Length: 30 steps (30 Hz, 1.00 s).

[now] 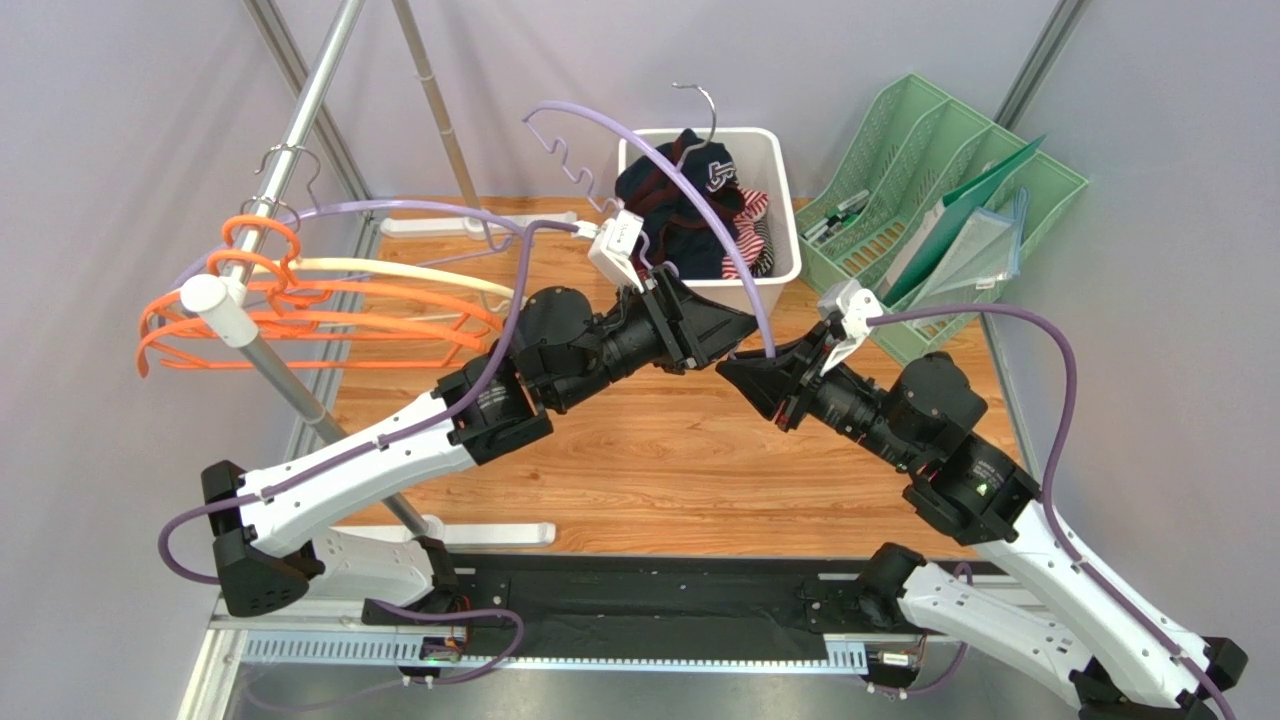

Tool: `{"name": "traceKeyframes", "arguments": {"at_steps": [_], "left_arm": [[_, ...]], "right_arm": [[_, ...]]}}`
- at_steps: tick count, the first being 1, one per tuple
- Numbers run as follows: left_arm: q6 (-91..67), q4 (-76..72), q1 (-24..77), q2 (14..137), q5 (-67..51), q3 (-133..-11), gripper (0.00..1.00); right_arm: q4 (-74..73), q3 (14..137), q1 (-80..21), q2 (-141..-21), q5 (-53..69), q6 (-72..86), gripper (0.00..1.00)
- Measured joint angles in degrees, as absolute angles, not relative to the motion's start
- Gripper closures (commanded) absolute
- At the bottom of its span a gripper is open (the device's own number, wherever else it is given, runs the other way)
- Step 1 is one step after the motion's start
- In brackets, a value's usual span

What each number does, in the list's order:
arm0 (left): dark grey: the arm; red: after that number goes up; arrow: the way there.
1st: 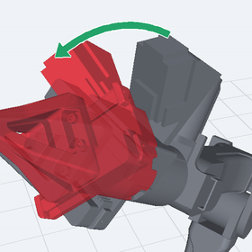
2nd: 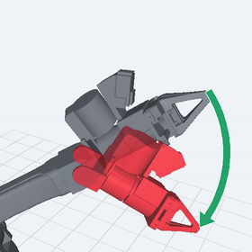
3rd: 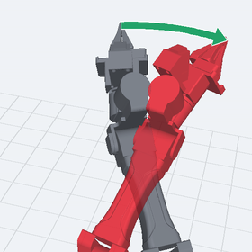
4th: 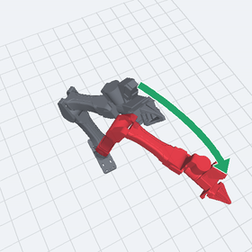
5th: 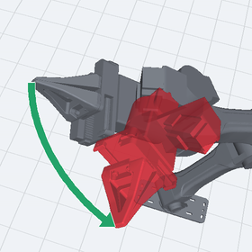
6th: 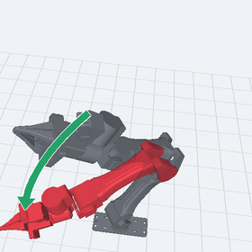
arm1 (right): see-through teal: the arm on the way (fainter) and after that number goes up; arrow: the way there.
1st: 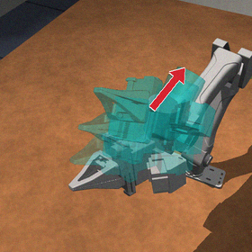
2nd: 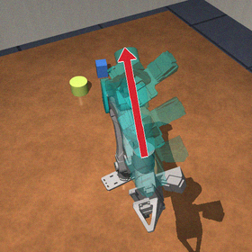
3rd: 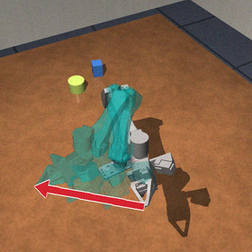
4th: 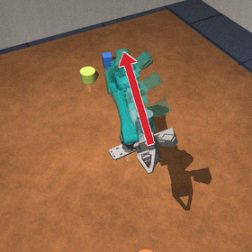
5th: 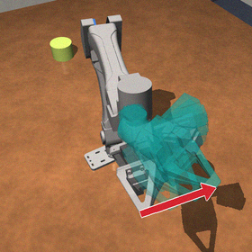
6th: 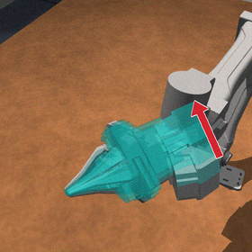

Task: Remove the tank top from the hanger
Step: Place the hanger at the clothesline.

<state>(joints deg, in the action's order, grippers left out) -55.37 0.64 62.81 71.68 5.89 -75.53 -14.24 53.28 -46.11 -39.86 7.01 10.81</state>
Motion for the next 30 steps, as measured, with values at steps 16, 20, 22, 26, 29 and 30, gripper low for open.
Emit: {"name": "traceKeyframes", "arguments": {"at_steps": [16, 20, 22, 26, 29, 30], "left_arm": [[-55.1, -3.6, 63.4, 68.0, 3.0, -71.0, 0.41], [-55.1, -3.6, 63.4, 68.9, 3.0, -71.2, 0.43], [-55.1, -3.2, 63.4, 70.2, 2.8, -72.4, 0.45], [-55.1, -2.5, 63.4, 72.8, 1.9, -75.6, 0.61], [-54.9, -1.6, 63.3, 73.3, 2.0, -76.2, 0.74], [-55.1, -1.4, 63.3, 73.3, 2.2, -76.2, 0.76]], "right_arm": [[-17.6, 53.3, -46.4, -39.3, 6.8, 12.3, 1.00], [-17.5, 53.3, -46.4, -39.6, 7.6, 12.3, 1.00], [-17.5, 53.4, -46.4, -40.0, 8.5, 12.3, 1.00], [-17.3, 53.5, -46.4, -41.1, 10.0, 12.3, 1.00], [-16.8, 53.5, -46.4, -40.9, 10.4, 12.2, 1.00], [-16.8, 53.5, -46.4, -40.7, 10.4, 12.2, 1.00]]}}
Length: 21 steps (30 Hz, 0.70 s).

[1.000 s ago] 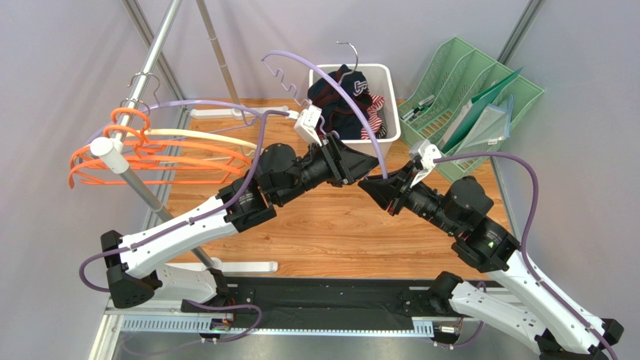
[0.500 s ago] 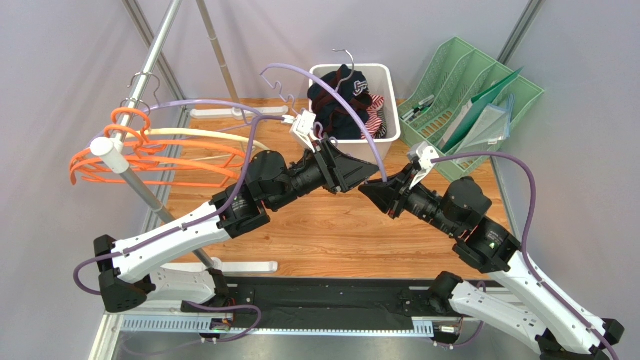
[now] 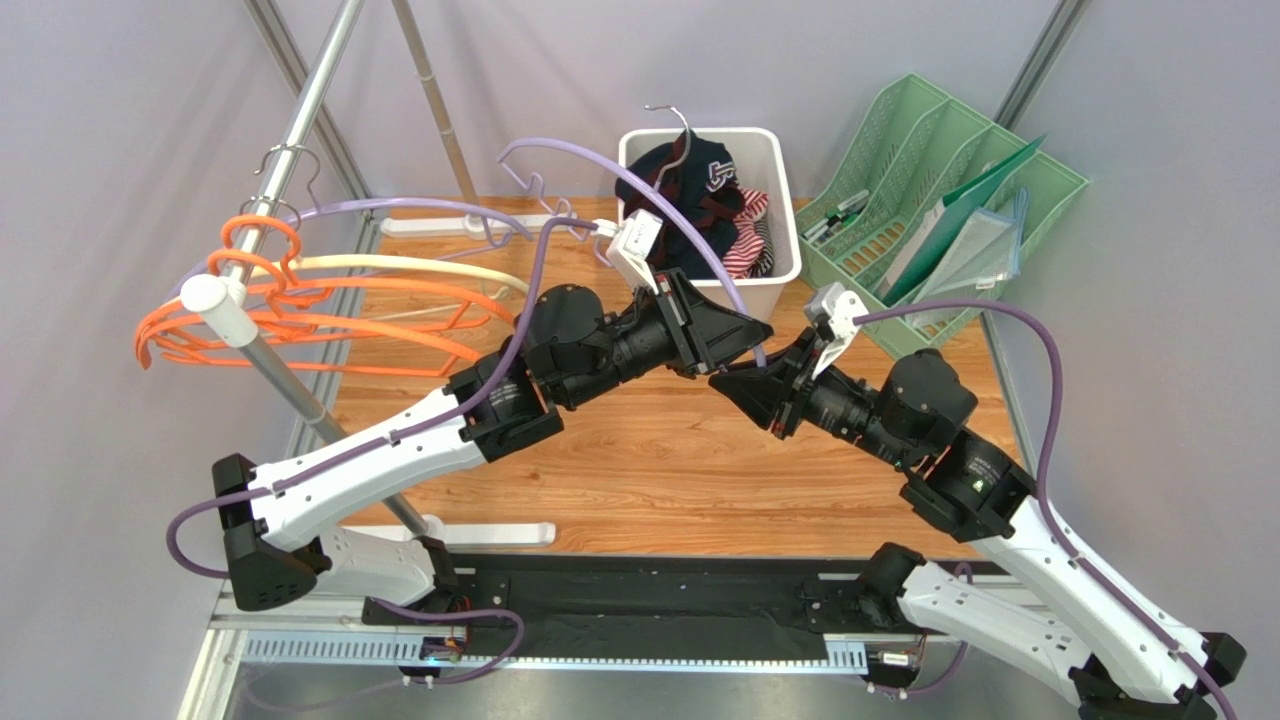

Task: Remove the tank top from the hanger
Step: Place the hanger at the clothesline.

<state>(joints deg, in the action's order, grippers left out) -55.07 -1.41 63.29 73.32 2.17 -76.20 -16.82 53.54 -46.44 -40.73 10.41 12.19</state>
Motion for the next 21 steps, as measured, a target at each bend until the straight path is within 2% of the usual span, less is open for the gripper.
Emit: {"name": "traceKeyframes", "arguments": {"at_steps": [4, 5, 6, 7, 8, 10, 11, 14, 17, 21], "left_arm": [[-55.2, -1.1, 63.4, 73.4, 2.2, -76.3, 1.00], [-54.9, -1.0, 63.4, 73.4, 2.5, -76.3, 1.00], [-54.9, -0.6, 63.4, 73.4, 2.8, -76.4, 1.00], [-55.0, -0.1, 63.4, 73.6, 3.2, -76.6, 1.00], [-55.0, 0.4, 63.4, 73.8, 3.6, -77.0, 1.00], [-55.0, 2.7, 63.4, 74.8, 4.6, -78.8, 1.00], [-55.2, 3.8, 63.4, 75.4, 5.4, -80.2, 1.00], [-55.8, 6.4, 62.7, 77.4, 6.8, -84.8, 1.00], [-56.4, 8.3, 61.3, 79.3, 8.6, -89.7, 1.00], [-57.1, 9.5, 58.2, 82.9, 11.0, -97.0, 1.00]], "right_arm": [[-17.0, 53.5, -46.4, -40.0, 10.4, 12.2, 1.00], [-17.1, 53.5, -46.4, -40.0, 10.4, 12.2, 0.98], [-17.3, 53.5, -46.4, -40.0, 10.3, 12.2, 0.92], [-17.4, 53.6, -46.4, -40.1, 10.1, 12.3, 0.85], [-17.7, 53.6, -46.4, -40.1, 9.8, 12.3, 0.71], [-18.7, 53.9, -46.4, -40.1, 8.8, 12.4, 0.58], [-19.2, 54.3, -46.4, -40.0, 8.0, 12.6, 0.46], [-21.3, 55.4, -46.4, -37.9, 4.4, 13.4, 0.31], [-24.2, 56.4, -46.4, -33.9, -0.7, 14.4, 0.24], [-27.3, 58.3, -46.4, -28.6, -7.3, 15.3, 0.20]]}}
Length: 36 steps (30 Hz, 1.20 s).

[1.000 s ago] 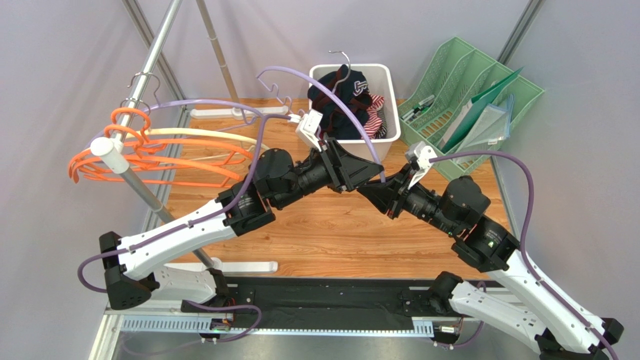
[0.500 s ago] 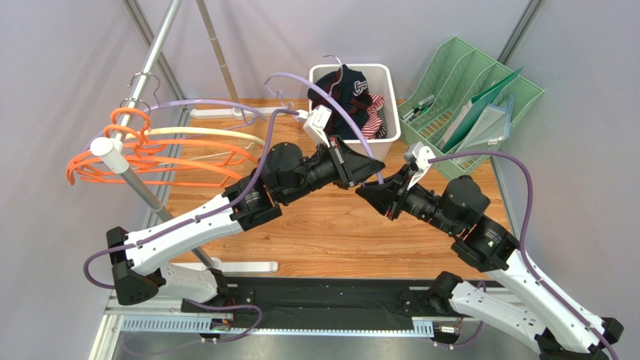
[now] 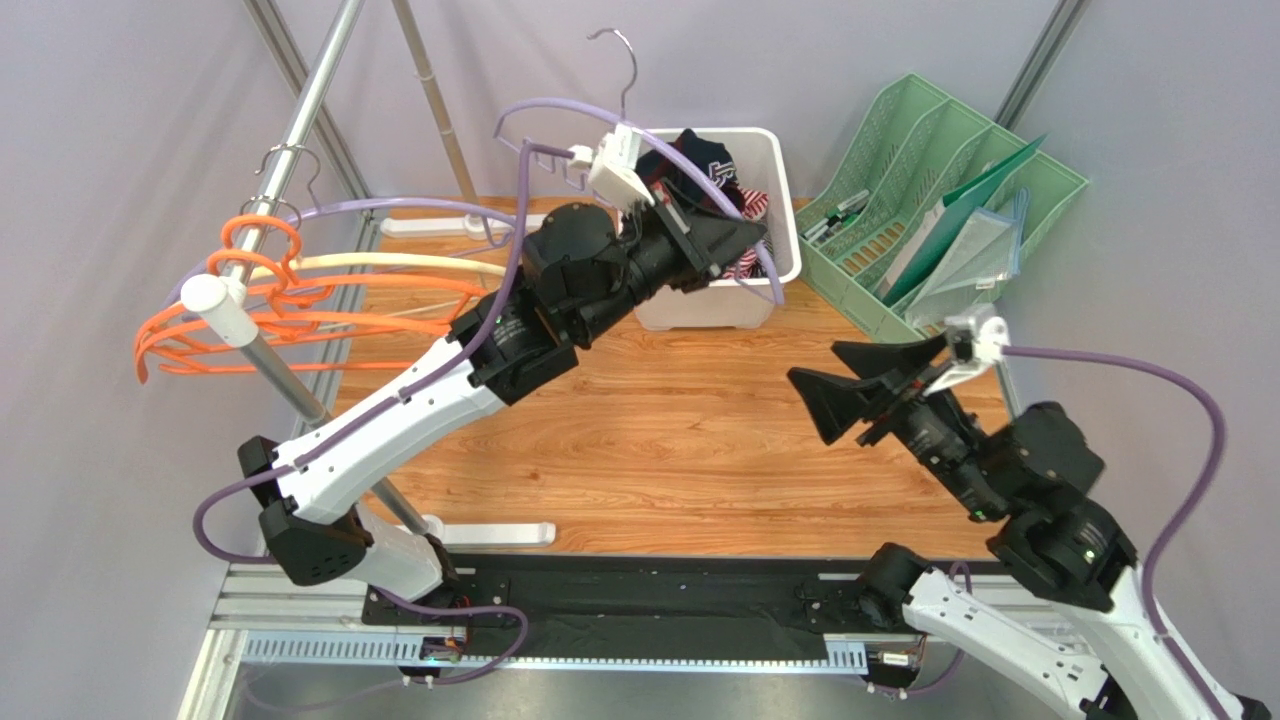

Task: Remove the tank top from the hanger
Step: Place the hanger at the clothesline.

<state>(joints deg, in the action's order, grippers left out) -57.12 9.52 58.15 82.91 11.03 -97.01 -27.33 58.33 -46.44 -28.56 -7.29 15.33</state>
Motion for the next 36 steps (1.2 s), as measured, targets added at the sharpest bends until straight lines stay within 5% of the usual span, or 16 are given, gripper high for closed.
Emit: {"name": "traceKeyframes", "arguments": {"at_steps": [15, 36], "left_arm": [[-59.1, 11.2, 42.6, 92.0, 20.4, -109.8, 1.00], [-68.5, 11.7, 35.3, 76.4, 48.5, -94.3, 1.00]], "right_arm": [[-33.5, 58.9, -46.4, -25.2, -15.4, 15.8, 0.17], [-33.6, 57.9, -46.4, -26.2, -15.4, 16.5, 0.16]]}}
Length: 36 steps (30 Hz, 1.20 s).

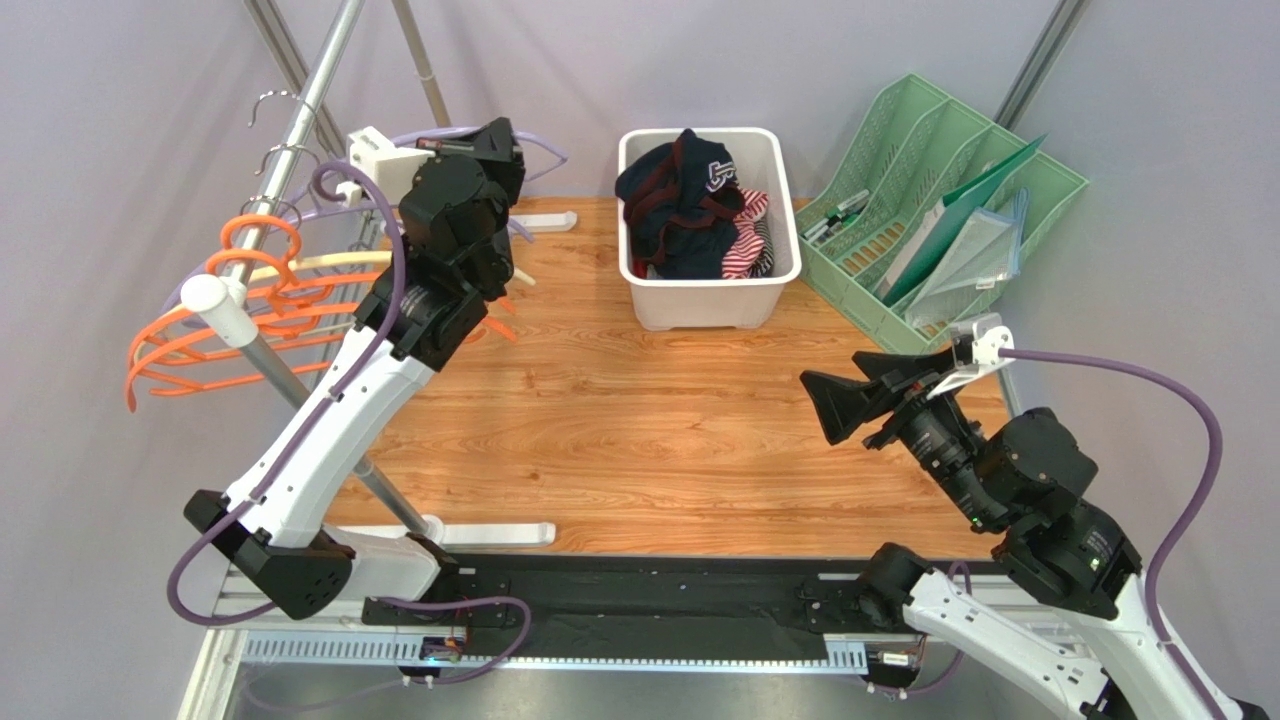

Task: Remove the tank top from the hanger
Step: Place the hanger at the clothesline.

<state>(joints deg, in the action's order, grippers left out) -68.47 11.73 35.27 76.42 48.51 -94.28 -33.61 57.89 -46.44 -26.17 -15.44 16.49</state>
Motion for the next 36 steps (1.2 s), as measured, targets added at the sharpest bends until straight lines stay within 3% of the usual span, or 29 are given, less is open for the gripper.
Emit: {"name": "traceKeyframes", "arguments": {"at_steps": [9, 10, 11, 13, 14, 19, 20, 21, 29, 36], "left_arm": [[-72.8, 11.1, 35.3, 74.5, 50.3, -88.3, 0.98], [-73.1, 10.7, 35.3, 74.4, 50.1, -88.0, 0.93], [-73.1, 10.6, 35.3, 74.4, 50.0, -87.9, 0.77], [-73.5, 8.7, 35.2, 73.6, 49.1, -85.8, 0.60], [-74.1, 7.6, 35.3, 73.0, 48.5, -84.4, 0.38], [-75.2, 4.9, 35.2, 71.7, 46.4, -81.1, 0.20], [-75.4, 4.6, 35.2, 71.7, 45.9, -81.1, 0.04], [-75.8, 5.2, 35.2, 71.5, 45.5, -81.3, 0.01], [-86.5, 22.3, 35.2, 69.7, 44.4, -92.8, 0.01], [-91.0, 28.3, 35.2, 66.0, 41.8, -93.5, 0.01]], "right_arm": [[-33.6, 56.9, -46.4, -27.2, -15.4, 16.7, 0.16], [-33.5, 56.9, -46.4, -27.3, -15.4, 16.7, 0.16], [-33.4, 56.7, -46.4, -27.4, -15.4, 16.7, 0.16], [-33.3, 56.3, -46.4, -27.4, -15.4, 16.7, 0.15], [-33.4, 56.1, -46.4, -27.4, -15.4, 16.7, 0.15], [-33.3, 55.8, -46.4, -27.7, -15.3, 16.7, 0.15], [-33.3, 55.8, -46.4, -27.8, -15.3, 16.7, 0.15], [-33.3, 55.8, -46.4, -27.8, -15.3, 16.7, 0.15], [-33.1, 55.7, -46.4, -27.8, -15.3, 16.7, 0.15], [-32.7, 55.4, -46.4, -28.8, -15.3, 16.9, 0.15]]}}
